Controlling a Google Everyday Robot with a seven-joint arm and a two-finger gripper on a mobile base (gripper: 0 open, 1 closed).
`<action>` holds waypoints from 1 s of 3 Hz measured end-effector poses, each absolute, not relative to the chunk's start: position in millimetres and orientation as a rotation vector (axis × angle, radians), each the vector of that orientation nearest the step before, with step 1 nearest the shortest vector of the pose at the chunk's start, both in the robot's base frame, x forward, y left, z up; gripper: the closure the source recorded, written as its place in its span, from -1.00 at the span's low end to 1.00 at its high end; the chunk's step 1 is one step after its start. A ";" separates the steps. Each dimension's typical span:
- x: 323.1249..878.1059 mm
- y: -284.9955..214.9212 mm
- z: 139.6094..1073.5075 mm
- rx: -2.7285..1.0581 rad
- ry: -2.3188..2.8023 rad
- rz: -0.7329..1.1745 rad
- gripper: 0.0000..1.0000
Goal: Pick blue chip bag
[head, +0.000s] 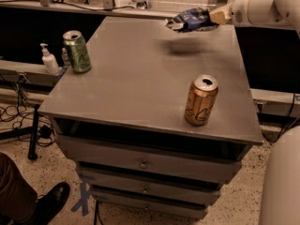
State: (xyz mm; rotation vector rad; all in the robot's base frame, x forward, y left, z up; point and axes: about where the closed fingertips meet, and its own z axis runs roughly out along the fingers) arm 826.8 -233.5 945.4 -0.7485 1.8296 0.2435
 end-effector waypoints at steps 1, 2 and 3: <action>794.2 -215.1 977.7 -0.793 1.757 0.305 1.00; 755.4 -185.2 1005.6 -0.837 1.671 0.387 1.00; 724.9 -147.6 1017.1 -0.888 1.612 0.485 1.00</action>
Offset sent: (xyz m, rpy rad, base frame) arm -0.1323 0.0862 0.0916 0.1509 -0.1381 0.2737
